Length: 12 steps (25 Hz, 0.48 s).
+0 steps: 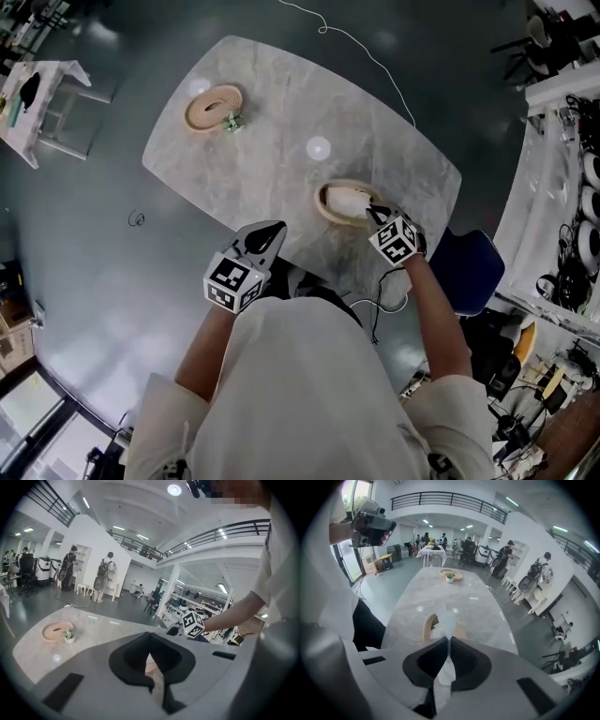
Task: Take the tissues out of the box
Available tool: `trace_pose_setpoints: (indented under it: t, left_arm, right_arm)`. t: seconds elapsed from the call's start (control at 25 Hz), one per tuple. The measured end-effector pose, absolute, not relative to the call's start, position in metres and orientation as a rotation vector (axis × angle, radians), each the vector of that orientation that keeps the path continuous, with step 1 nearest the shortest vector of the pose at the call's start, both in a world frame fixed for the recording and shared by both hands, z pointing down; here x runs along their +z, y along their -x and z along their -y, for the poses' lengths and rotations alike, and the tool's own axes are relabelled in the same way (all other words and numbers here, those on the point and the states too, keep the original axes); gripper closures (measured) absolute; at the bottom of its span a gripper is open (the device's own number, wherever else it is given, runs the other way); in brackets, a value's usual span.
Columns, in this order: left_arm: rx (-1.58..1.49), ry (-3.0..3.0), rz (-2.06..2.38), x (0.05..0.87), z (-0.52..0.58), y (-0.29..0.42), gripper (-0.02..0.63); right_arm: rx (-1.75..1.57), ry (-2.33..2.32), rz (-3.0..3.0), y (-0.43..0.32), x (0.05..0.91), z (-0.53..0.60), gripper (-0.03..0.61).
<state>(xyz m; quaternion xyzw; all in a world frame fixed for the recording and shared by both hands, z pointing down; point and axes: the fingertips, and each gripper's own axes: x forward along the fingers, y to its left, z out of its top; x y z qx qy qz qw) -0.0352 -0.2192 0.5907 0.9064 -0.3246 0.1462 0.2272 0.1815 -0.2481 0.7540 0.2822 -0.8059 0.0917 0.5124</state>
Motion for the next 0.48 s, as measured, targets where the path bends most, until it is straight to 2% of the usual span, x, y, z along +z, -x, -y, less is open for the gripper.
trace_pose_setpoints:
  t: [0.48]
  left_arm:
    - [0.336,-2.651,0.845,0.531,0.208,0.000,0.606]
  right_arm:
    - [0.215,-1.057,2.079,-0.213,0.612,0.222,0.537]
